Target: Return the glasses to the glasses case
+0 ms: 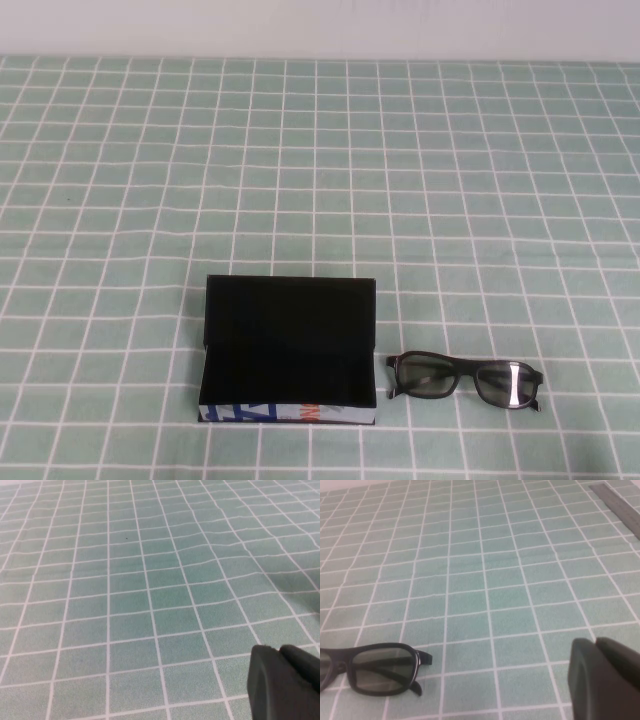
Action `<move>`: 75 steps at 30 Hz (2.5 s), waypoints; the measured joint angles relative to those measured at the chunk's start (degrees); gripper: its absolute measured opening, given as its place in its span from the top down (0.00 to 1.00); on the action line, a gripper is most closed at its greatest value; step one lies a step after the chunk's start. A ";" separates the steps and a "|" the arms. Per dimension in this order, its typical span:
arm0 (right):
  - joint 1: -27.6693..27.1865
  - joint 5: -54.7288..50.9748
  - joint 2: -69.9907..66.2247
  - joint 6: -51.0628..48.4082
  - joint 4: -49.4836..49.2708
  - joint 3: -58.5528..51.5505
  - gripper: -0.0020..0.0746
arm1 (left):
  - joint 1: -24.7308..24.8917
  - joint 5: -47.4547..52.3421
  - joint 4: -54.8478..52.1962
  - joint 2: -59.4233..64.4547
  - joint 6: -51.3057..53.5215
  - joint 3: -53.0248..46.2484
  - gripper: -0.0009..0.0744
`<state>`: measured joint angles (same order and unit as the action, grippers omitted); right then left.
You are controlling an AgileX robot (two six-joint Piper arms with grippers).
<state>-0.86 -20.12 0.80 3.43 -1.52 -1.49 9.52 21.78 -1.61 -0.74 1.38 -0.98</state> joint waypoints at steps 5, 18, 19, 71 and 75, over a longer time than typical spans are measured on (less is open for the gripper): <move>0.00 0.00 0.00 0.00 0.00 0.00 0.99 | 0.00 0.00 0.00 0.00 0.00 0.00 0.99; 0.00 0.00 0.00 0.00 0.00 0.00 0.99 | 0.00 -0.57 -10.12 0.00 0.24 -0.28 0.99; 0.00 0.00 0.00 0.00 0.00 0.00 0.99 | 0.00 -0.79 -10.24 0.00 0.24 -0.27 0.99; 0.00 75.73 0.00 2.77 -0.20 7.70 0.99 | 0.00 -62.12 -6.75 0.00 -26.52 -0.53 0.99; 0.00 67.53 0.00 2.86 -0.23 16.29 0.99 | 0.00 -63.08 -5.51 0.00 -27.86 2.72 0.99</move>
<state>-0.86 47.41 0.80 6.29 -1.76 14.80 9.52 -41.29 -7.12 -0.74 -26.48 1.74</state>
